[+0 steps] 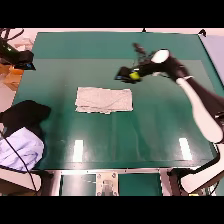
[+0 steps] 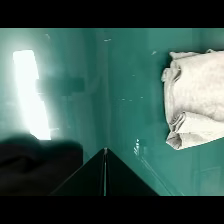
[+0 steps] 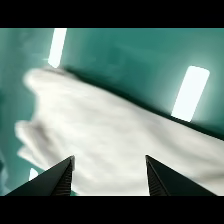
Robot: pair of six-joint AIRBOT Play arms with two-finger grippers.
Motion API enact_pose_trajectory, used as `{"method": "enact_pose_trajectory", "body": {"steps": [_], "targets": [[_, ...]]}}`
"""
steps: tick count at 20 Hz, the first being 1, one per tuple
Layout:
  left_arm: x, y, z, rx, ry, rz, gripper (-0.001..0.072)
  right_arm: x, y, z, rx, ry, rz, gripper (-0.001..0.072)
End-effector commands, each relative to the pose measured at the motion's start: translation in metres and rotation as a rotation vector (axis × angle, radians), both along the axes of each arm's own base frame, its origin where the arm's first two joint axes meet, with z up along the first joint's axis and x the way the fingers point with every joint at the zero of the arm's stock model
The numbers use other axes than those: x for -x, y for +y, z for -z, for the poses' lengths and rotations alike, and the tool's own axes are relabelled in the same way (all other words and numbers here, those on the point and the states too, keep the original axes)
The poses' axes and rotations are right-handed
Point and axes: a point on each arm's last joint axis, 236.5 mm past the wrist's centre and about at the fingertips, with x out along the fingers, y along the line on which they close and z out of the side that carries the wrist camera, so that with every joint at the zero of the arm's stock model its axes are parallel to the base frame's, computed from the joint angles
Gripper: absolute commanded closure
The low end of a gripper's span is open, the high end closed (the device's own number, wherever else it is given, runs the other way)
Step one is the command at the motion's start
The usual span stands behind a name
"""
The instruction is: Fold the shirts.
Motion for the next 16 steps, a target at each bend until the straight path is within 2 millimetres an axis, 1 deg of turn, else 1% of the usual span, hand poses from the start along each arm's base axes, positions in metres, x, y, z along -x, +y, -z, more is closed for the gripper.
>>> {"method": "enact_pose_trajectory", "body": {"steps": [1, 2, 3, 4, 7, 9, 10, 11, 12, 13, 14, 15, 16], "targets": [[0.001, 0.000, -0.001, 0.016, 0.000, -0.007, 0.0686, 0.031, -0.094, 0.039, 0.056, 0.201, 0.128, 0.0127], [0.000, -0.002, -0.001, 0.023, -0.001, -0.004, 0.0687, 0.046, -0.101, 0.061, 0.049, 0.270, 0.149, 0.0120], [0.000, -0.002, -0.002, 0.026, -0.002, -0.007, 0.0687, 0.058, -0.099, 0.077, 0.030, 0.313, 0.156, 0.0119], [-0.001, -0.002, -0.002, 0.027, -0.005, -0.011, 0.0687, 0.064, -0.093, 0.090, -0.001, 0.335, 0.157, 0.0119], [-0.005, -0.001, -0.003, 0.029, -0.019, -0.026, 0.0687, 0.065, -0.050, 0.107, -0.122, 0.353, 0.123, 0.0121], [-0.004, -0.002, -0.003, 0.032, -0.013, -0.033, 0.0686, 0.056, -0.019, 0.109, -0.190, 0.336, 0.113, 0.0122], [-0.004, -0.002, -0.003, 0.033, -0.013, -0.035, 0.0686, 0.051, -0.004, 0.106, -0.228, 0.322, 0.105, 0.0145], [-0.004, -0.002, -0.003, 0.034, -0.011, -0.037, 0.0687, 0.046, 0.008, 0.100, -0.256, 0.306, 0.092, 0.0211], [-0.003, -0.002, -0.002, 0.034, -0.006, -0.038, 0.0687, 0.040, 0.017, 0.091, -0.273, 0.278, 0.074, 0.0421], [-0.002, -0.002, -0.002, 0.035, -0.002, -0.036, 0.0687, 0.031, 0.021, 0.078, -0.286, 0.240, 0.059, 0.0703], [-0.001, -0.002, -0.002, 0.035, 0.001, -0.036, 0.0687, 0.021, 0.022, 0.061, -0.293, 0.195, 0.048, 0.0699], [-0.001, -0.002, -0.002, 0.036, 0.001, -0.037, 0.0687, 0.010, 0.018, 0.040, -0.302, 0.142, 0.048, 0.0700], [-0.001, -0.002, -0.002, 0.036, 0.003, -0.037, 0.0687, -0.003, 0.008, 0.011, -0.314, 0.073, 0.059, 0.0700]]}}
